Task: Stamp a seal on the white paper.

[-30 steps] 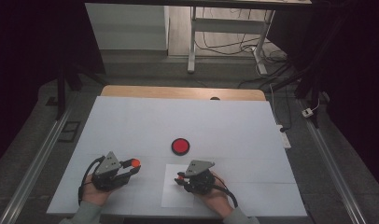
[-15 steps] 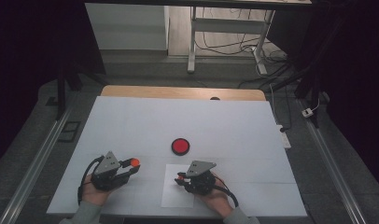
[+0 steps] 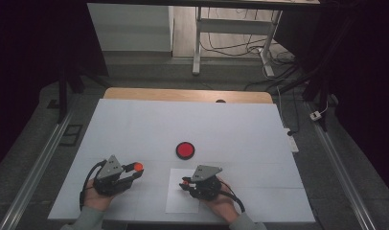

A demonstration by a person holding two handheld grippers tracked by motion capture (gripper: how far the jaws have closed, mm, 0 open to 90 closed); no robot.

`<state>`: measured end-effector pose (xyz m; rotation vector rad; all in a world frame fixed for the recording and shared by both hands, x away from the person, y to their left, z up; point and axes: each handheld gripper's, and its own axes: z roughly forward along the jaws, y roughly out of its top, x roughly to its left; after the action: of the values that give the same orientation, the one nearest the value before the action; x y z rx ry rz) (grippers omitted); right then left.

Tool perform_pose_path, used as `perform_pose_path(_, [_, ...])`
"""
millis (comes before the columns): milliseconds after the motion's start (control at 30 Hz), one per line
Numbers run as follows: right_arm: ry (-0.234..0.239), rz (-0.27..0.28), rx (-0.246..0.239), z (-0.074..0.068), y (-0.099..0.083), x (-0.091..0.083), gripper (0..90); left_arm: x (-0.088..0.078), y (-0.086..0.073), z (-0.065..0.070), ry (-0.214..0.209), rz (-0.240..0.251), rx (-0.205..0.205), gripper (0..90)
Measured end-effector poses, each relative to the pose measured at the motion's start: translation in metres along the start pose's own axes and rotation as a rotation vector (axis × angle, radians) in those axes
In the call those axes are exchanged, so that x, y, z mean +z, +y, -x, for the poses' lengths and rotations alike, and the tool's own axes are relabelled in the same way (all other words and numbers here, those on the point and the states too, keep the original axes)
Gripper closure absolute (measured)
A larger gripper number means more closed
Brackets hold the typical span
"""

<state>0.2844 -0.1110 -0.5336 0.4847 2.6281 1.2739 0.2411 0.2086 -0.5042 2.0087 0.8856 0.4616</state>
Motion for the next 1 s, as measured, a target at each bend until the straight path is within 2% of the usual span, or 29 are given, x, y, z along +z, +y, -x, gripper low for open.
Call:
perform_pose_path(167, [0.004,0.013,0.007,0.0,-0.001,0.001,73.1,0.0,0.0,0.0,0.001,0.0,-0.001,65.0])
perform_pose_path(667, [-0.001,0.002,0.003,0.0,0.002,-0.001,72.5,0.0,0.0,-0.001,0.008,0.001,0.001,65.1])
perform_pose_path(700, [-0.02,0.005,-0.012,0.0,0.003,-0.003,72.4,0.0,0.0,-0.001,0.009,0.0,0.001,65.0])
perform_pose_path(733, [-0.017,0.053,0.008,0.002,0.004,-0.008,72.4,-0.001,0.0,-0.001,0.01,0.001,0.002,65.0])
perform_pose_path(767, [0.017,0.114,0.059,0.006,0.007,-0.015,72.4,-0.001,0.0,-0.002,0.009,0.003,0.001,65.0])
perform_pose_path(800, [0.03,0.168,0.094,0.009,0.011,-0.023,72.4,-0.001,0.0,-0.002,0.009,0.004,-0.002,65.0])
perform_pose_path(833, [0.03,0.195,0.104,0.012,0.015,-0.031,72.4,-0.001,0.0,-0.002,0.009,0.003,-0.003,65.0])
perform_pose_path(933, [0.041,0.242,0.142,0.016,0.017,-0.042,72.4,0.0,0.0,-0.001,0.009,0.0,0.003,65.0])
perform_pose_path(1000, [0.035,0.238,0.14,0.016,0.017,-0.045,72.4,0.0,0.001,-0.001,0.007,0.001,0.004,65.0])
